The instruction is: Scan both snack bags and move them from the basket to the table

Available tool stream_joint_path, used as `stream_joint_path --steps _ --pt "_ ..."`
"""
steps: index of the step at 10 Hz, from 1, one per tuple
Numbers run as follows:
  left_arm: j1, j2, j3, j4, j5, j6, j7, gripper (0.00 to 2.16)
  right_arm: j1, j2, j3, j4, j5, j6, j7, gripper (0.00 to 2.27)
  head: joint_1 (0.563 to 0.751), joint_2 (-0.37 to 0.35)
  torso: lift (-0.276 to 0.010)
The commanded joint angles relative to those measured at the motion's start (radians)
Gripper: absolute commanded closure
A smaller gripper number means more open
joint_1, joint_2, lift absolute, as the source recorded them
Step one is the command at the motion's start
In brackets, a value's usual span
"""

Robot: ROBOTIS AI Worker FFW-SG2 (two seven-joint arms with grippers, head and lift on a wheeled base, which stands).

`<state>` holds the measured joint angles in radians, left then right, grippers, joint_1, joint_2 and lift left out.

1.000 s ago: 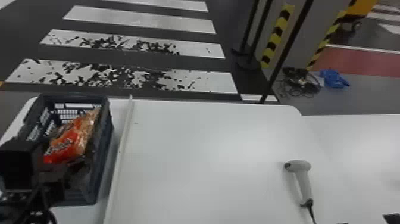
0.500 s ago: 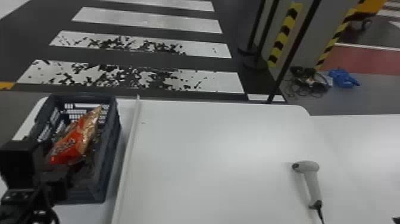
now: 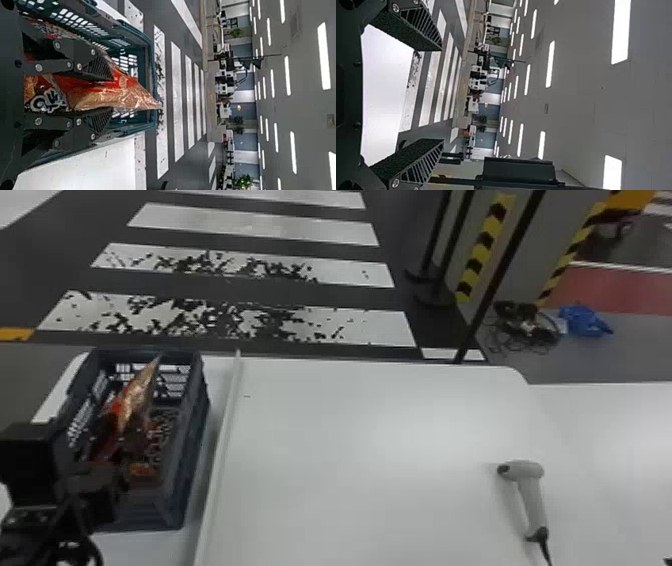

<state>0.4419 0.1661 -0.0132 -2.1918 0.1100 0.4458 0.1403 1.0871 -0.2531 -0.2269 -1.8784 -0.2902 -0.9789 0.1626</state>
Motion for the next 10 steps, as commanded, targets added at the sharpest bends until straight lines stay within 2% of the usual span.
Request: stream_joint_path --steps 1,3,4,5,7,9,10 --pt "0.011 0.001 0.002 -0.017 -0.003 0.002 0.016 1.92 -0.001 0.0 0.001 0.001 0.002 0.0 0.0 0.11 0.695 -0.143 -0.098" --pt "0.026 0.003 -0.001 -0.071 -0.023 -0.002 0.079 1.92 -0.001 0.002 0.009 0.002 0.005 -0.016 0.0 0.11 0.695 -0.121 -0.098" --pt "0.034 0.004 -0.001 -0.105 -0.029 -0.002 0.096 1.92 -0.001 0.002 0.012 0.004 0.005 -0.016 0.0 0.11 0.695 -0.113 -0.098" --pt "0.047 0.006 -0.004 -0.123 -0.052 -0.002 0.13 1.92 -0.001 0.003 0.014 0.005 0.005 -0.028 0.0 0.11 0.695 -0.107 -0.098" --pt "0.055 0.012 0.004 -0.174 -0.058 -0.002 0.137 1.92 -0.001 0.005 0.014 0.005 0.005 -0.04 -0.002 0.11 0.695 -0.094 -0.098" --pt "0.063 0.016 -0.024 -0.19 -0.104 -0.002 0.145 1.92 -0.001 0.005 0.02 0.002 0.003 -0.037 -0.011 0.11 0.695 -0.092 -0.098" --pt "0.063 0.018 -0.034 -0.203 -0.107 0.002 0.143 1.92 -0.001 0.005 0.021 0.002 0.003 -0.04 -0.011 0.11 0.695 -0.099 -0.098"
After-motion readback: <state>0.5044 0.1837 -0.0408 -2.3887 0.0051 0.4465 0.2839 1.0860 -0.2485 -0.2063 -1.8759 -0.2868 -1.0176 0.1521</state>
